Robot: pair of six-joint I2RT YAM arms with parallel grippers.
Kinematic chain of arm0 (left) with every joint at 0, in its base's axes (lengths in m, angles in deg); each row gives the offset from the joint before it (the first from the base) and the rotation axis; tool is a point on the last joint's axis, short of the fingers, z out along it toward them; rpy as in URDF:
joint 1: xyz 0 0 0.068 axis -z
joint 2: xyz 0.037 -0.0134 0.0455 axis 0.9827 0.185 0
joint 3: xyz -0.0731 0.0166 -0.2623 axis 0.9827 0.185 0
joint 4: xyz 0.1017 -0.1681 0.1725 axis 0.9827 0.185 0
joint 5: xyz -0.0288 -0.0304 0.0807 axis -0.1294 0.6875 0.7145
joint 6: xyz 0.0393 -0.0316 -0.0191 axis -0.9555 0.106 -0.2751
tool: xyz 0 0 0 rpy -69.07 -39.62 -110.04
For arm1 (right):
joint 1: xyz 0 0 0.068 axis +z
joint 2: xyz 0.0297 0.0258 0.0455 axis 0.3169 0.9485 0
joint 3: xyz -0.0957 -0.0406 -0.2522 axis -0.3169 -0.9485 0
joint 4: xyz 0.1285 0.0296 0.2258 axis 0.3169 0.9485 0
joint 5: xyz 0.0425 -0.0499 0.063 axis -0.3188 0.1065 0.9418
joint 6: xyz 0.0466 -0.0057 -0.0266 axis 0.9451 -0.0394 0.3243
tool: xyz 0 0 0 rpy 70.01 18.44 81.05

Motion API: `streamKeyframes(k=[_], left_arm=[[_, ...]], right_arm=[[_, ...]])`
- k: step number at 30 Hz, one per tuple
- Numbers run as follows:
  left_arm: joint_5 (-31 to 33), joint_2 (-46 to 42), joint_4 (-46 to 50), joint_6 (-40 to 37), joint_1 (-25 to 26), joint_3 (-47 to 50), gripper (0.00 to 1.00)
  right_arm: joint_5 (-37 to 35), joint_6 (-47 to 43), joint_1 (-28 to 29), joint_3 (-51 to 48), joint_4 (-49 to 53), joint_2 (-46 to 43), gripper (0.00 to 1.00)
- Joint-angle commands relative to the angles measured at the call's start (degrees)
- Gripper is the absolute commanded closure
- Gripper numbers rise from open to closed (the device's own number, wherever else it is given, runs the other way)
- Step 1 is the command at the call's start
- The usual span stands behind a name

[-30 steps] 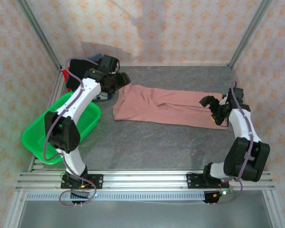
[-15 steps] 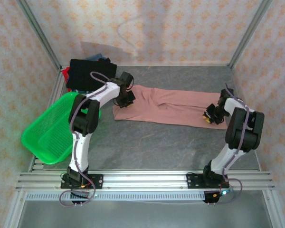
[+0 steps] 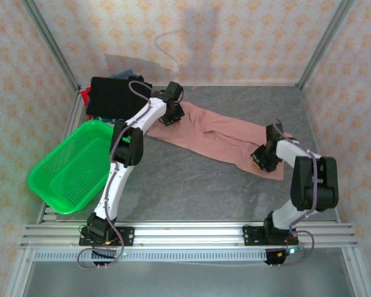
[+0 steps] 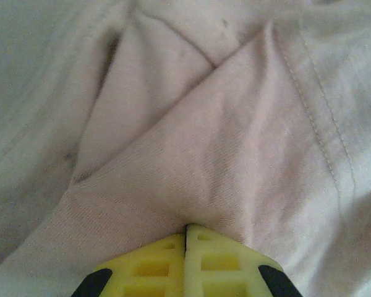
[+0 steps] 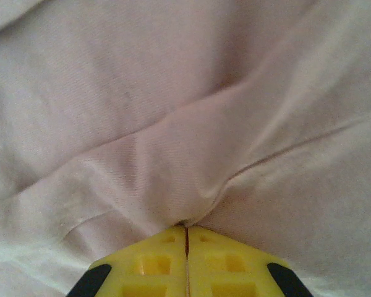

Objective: Fold and stack the t-shirts

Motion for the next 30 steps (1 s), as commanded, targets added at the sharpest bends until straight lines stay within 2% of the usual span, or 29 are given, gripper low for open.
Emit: streamKeyframes(k=[1, 5, 8, 14, 18, 24, 28, 30], left_arm=[[-1.66, 8.3, 3.07, -0.4, -1.17, -7.28, 0.99], [-7.72, 14.03, -5.19, 0.95, -1.34, -14.49, 0.95], [-10.58, 19.66, -7.02, 1.8, -1.34, -22.62, 0.94], [-14.42, 23.3, -16.4, 5.01, -2.52, -22.95, 0.92], [-14.66, 25.54, -18.34, 5.58, -2.66, -25.26, 0.92], [-15.04, 26.62, -19.07, 3.24, -3.01, -26.28, 0.91], [-15.95, 25.97, -17.7, 0.78, -3.35, -26.29, 0.91], [-17.36, 24.75, -16.82, -0.41, -3.4, -26.2, 0.91]], right_arm=[[-0.79, 9.62, 5.59, -6.26, 6.31, -3.24, 0.92], [0.78, 18.45, 14.78, -9.91, 5.15, -5.49, 0.92], [0.48, 27.99, 23.74, -12.08, 0.94, -7.16, 0.92], [-0.37, 42.97, 38.56, -11.53, -7.38, -5.11, 0.91], [1.22, 49.67, 44.85, -10.28, -16.12, -0.42, 0.91], [2.46, 55.93, 52.67, -2.85, -25.33, 8.43, 0.92], [1.25, 58.56, 57.58, 1.9, -27.26, 11.72, 0.91], [-0.06, 59.64, 59.68, 3.04, -27.53, 11.84, 0.86]])
